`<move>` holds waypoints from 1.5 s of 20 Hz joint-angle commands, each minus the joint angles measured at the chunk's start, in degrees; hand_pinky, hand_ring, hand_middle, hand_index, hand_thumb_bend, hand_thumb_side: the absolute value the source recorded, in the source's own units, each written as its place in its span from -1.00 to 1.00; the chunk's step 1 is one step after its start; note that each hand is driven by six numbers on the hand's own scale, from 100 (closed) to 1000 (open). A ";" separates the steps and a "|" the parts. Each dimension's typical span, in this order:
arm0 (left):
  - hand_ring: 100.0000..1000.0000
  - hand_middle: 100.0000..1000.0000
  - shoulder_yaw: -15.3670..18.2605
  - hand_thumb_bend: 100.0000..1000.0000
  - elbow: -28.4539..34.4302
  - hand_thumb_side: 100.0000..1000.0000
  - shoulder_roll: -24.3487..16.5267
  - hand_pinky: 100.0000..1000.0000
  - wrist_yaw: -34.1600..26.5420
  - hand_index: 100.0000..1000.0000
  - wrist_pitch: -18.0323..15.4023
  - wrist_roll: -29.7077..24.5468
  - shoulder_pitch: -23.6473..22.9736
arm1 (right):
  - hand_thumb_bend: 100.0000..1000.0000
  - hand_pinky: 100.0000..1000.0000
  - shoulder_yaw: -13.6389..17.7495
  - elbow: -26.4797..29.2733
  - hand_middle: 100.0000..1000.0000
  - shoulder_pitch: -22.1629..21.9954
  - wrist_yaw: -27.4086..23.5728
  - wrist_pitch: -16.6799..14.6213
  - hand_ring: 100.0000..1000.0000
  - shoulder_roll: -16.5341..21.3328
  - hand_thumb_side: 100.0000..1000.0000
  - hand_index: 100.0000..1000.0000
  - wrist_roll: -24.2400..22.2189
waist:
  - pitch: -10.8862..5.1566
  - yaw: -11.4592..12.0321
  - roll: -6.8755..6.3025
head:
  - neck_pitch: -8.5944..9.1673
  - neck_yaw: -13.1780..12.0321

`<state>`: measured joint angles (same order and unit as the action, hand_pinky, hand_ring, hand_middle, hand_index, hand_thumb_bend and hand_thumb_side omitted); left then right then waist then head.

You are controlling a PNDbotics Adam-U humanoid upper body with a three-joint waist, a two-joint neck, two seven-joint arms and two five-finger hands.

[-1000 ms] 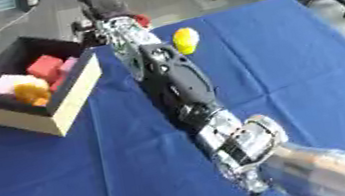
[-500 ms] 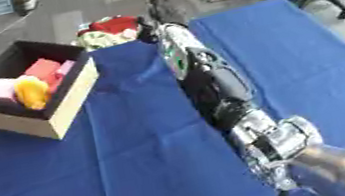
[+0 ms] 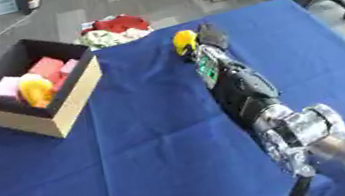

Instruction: Pick up objects on the table and place them in the box.

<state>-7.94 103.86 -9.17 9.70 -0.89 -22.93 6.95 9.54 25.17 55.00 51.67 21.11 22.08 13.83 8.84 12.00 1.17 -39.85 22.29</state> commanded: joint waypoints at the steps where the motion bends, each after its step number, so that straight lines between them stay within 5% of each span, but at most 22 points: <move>1: 0.21 0.25 0.17 -1.00 1.00 -0.81 -0.97 0.41 -0.06 0.70 -0.17 -0.01 0.20 | -0.91 0.79 -1.24 -1.07 0.75 1.54 -2.35 -2.43 0.64 1.67 -0.38 0.94 -0.09 | -1.62 0.07 -0.08 | -0.30 0.10; 8: 0.21 0.25 0.14 -1.00 1.05 -0.82 -0.89 0.41 -0.15 0.70 -0.18 -0.04 0.35 | -0.95 0.78 -1.97 -1.35 0.71 1.41 -2.81 -5.06 0.61 0.92 -0.43 0.92 -0.40 | -1.22 0.63 -0.39 | -0.02 0.32; 14: 0.20 0.25 0.22 -1.00 1.19 -0.82 -0.83 0.42 -0.19 0.70 -0.18 0.01 0.79 | -0.95 0.76 -0.39 2.33 0.68 1.89 -0.08 -1.01 0.57 0.96 -0.56 0.94 4.70 | -0.35 1.33 -0.55 | 0.62 0.81; 20: 0.20 0.25 0.24 -1.00 1.38 -0.82 -0.87 0.42 -0.17 0.70 -0.19 0.00 1.34 | -0.95 0.77 -0.38 1.85 0.71 2.30 -0.74 -0.34 0.58 0.68 -0.47 0.94 9.85 | 0.75 1.89 -0.51 | 1.55 1.36; 25: 0.20 0.25 0.23 -1.00 1.52 -0.82 -0.93 0.42 -0.18 0.70 -0.20 -0.03 1.68 | -0.96 0.77 -1.43 -0.59 0.73 2.34 -2.36 -1.79 0.61 0.72 -0.33 0.95 7.54 | 1.60 2.27 -0.65 | 2.28 1.91; 29: 0.20 0.25 0.14 -1.00 1.57 -0.82 -0.90 0.42 -0.20 0.70 -0.20 -0.12 1.84 | -0.99 0.74 -2.56 -2.46 0.70 2.11 -2.19 -3.05 0.60 0.52 -0.51 0.90 3.35 | 1.96 2.32 -0.76 | 2.41 2.13; 30: 0.20 0.25 0.13 -1.00 1.57 -0.81 -0.90 0.42 -0.20 0.70 -0.19 -0.14 1.86 | -1.00 0.70 -2.65 -2.57 0.62 2.08 -1.86 -3.07 0.53 0.59 -0.78 0.82 2.35 | 1.99 2.33 -0.76 | 2.41 2.12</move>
<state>-7.94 104.19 -9.17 9.69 -0.90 -22.99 8.13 7.31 22.98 56.03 49.83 18.34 21.88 17.61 10.74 14.22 1.15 -38.21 24.30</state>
